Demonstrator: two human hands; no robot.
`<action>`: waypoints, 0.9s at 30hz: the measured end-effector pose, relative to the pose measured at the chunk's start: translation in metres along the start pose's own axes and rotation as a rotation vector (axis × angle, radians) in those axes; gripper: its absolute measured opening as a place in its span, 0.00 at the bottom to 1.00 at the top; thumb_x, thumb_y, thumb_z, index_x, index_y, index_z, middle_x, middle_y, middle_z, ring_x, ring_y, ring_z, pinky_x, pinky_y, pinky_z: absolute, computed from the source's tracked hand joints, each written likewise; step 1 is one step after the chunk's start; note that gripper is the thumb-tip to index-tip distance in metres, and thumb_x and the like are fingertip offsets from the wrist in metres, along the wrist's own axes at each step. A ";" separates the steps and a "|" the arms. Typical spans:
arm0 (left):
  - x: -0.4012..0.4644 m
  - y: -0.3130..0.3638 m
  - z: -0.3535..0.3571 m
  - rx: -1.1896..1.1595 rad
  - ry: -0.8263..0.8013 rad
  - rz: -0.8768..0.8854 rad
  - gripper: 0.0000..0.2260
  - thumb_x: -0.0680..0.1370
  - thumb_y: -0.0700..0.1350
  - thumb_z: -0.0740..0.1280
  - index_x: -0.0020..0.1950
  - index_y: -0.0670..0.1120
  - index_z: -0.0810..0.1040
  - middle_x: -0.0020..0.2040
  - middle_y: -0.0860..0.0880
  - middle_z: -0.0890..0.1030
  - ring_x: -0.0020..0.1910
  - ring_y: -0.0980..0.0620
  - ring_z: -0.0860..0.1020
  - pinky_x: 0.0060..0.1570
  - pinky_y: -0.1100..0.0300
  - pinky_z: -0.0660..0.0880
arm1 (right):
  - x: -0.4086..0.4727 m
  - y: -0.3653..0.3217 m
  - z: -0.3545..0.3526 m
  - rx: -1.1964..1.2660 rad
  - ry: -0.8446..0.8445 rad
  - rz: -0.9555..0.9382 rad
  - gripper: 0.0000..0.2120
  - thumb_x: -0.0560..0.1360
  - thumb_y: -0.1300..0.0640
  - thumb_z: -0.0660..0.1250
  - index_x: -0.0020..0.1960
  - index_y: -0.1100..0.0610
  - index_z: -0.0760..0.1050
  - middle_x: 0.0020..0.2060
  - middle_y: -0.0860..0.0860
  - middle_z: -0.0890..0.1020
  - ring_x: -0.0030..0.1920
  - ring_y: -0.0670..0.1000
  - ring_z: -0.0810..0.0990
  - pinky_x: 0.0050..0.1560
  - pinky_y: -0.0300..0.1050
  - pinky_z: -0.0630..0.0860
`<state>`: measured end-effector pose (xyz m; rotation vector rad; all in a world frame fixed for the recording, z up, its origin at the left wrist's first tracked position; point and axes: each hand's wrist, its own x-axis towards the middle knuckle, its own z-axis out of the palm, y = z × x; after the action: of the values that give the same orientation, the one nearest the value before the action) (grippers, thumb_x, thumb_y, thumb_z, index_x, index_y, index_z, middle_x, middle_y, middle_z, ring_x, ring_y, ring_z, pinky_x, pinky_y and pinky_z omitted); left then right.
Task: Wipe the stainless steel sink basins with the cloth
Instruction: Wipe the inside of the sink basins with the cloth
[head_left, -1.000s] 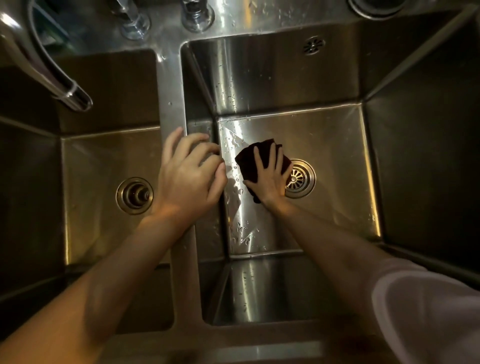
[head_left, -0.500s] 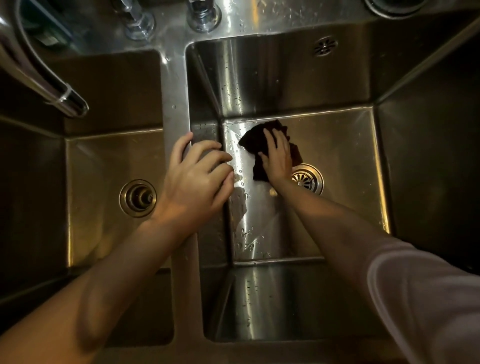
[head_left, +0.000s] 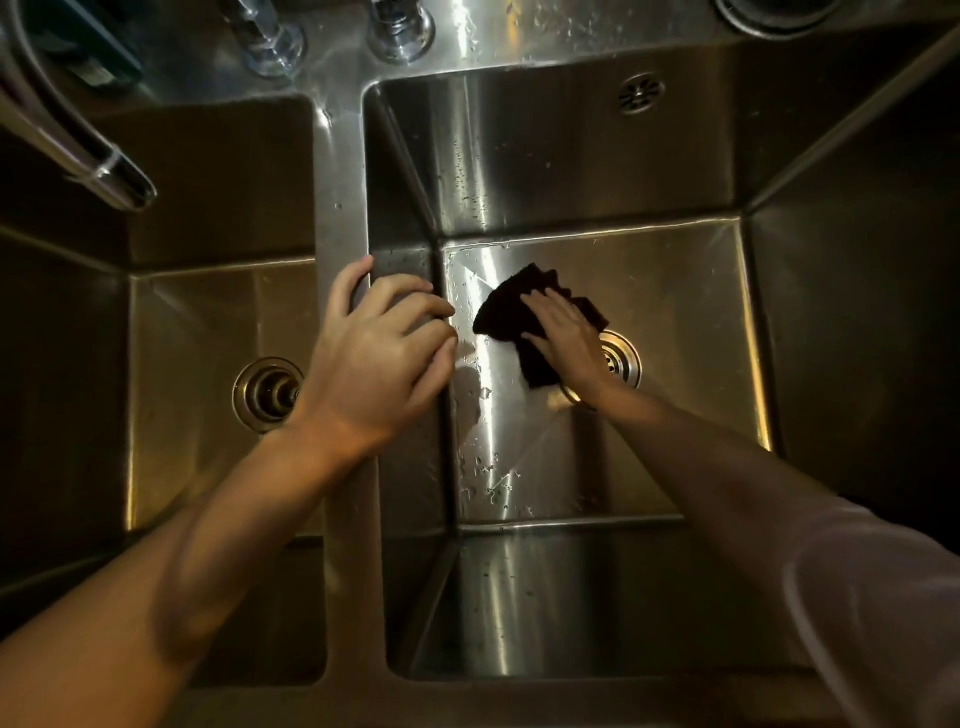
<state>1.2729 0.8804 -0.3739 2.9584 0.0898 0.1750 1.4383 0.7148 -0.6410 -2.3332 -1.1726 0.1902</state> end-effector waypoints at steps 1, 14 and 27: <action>0.000 0.000 0.000 -0.002 -0.002 -0.001 0.14 0.79 0.47 0.60 0.45 0.44 0.83 0.51 0.48 0.83 0.58 0.46 0.77 0.69 0.43 0.59 | 0.010 -0.002 0.001 0.005 0.020 0.046 0.26 0.73 0.59 0.71 0.69 0.59 0.70 0.65 0.58 0.76 0.68 0.60 0.72 0.65 0.58 0.71; 0.001 0.002 -0.002 -0.014 -0.017 -0.015 0.12 0.79 0.47 0.61 0.46 0.47 0.84 0.52 0.50 0.83 0.59 0.48 0.76 0.70 0.45 0.57 | 0.012 -0.015 0.025 -0.219 0.068 -0.155 0.19 0.75 0.51 0.63 0.65 0.52 0.76 0.59 0.55 0.80 0.61 0.57 0.77 0.60 0.53 0.75; 0.002 0.002 -0.003 -0.009 -0.036 -0.043 0.13 0.79 0.47 0.60 0.46 0.47 0.84 0.53 0.50 0.83 0.61 0.47 0.75 0.70 0.46 0.57 | 0.070 -0.105 0.041 -0.212 -0.035 0.385 0.25 0.73 0.50 0.68 0.69 0.53 0.70 0.60 0.55 0.76 0.60 0.56 0.75 0.50 0.49 0.77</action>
<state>1.2745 0.8794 -0.3705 2.9463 0.1474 0.1158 1.3927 0.8364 -0.6162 -2.7394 -0.7786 0.2518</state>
